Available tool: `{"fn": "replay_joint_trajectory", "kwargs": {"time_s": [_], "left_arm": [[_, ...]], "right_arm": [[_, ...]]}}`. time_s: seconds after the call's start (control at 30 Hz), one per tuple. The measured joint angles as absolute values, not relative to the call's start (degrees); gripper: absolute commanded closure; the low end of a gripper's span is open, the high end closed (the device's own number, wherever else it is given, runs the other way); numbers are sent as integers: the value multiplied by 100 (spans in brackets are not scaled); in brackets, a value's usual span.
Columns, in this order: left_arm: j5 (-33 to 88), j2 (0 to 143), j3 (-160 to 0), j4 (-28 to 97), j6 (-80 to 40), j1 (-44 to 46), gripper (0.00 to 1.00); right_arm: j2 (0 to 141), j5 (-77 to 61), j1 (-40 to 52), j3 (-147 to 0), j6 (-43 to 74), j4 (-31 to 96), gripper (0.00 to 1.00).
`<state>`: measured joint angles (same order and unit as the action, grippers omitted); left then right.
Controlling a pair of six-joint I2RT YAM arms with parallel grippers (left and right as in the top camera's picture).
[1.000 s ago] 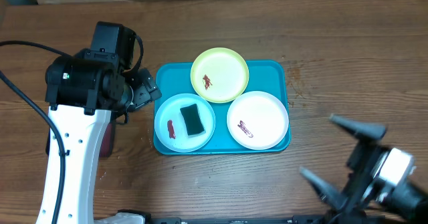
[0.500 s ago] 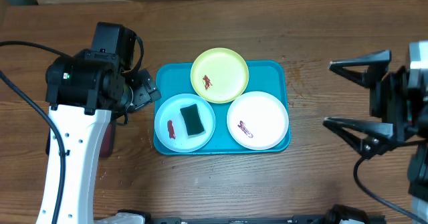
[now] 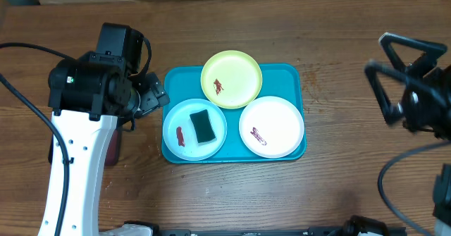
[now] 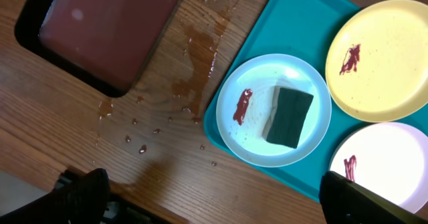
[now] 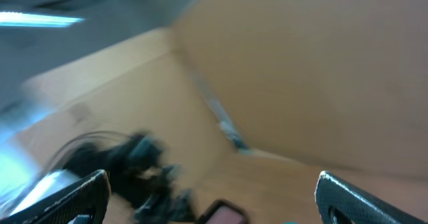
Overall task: Clean dirty plates on tray and stack at the side
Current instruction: 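Raise the left gripper off the plate and lift the right arm, then move the right gripper to the light-blue plate rim and grasp it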
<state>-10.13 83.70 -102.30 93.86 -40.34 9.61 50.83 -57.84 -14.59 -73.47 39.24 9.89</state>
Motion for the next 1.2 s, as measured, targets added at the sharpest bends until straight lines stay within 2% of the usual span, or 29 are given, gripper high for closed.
{"fn": "replay_joint_trajectory", "kwargs": {"time_s": [0.27,0.5,0.63,0.73,0.77,0.83,0.93,1.03,1.2], "left_arm": [[-1013,8370,-10230,9362,-4034,961,0],[-1015,8370,-10230,9336,-4034,961,0],[-1015,8370,-10230,9299,-4034,961,0],[-1015,8370,-10230,9301,-4034,961,0],[-1015,8370,-10230,9301,-4034,961,0],[-1015,8370,-10230,9306,-4034,961,0],[-1015,8370,-10230,9303,-4034,961,0],[-1015,8370,-10230,9303,-4034,961,0],[-1015,8370,-10230,9303,-4034,961,0]], "right_arm": [[5780,-4147,-967,-7712,2484,3894,0],[7341,-1887,893,-9295,1406,6335,0],[8197,-987,2064,-9909,1129,6864,0],[8656,-845,2499,-9937,1033,6842,0],[8805,-869,2587,-9937,1017,6810,10],[9065,-958,2703,-9937,1015,6702,13],[9461,-1219,2832,-9937,1000,6534,25],[9863,-1361,2917,-9937,1017,6484,45],[10595,-1466,3052,-9937,1074,6351,59]]}}
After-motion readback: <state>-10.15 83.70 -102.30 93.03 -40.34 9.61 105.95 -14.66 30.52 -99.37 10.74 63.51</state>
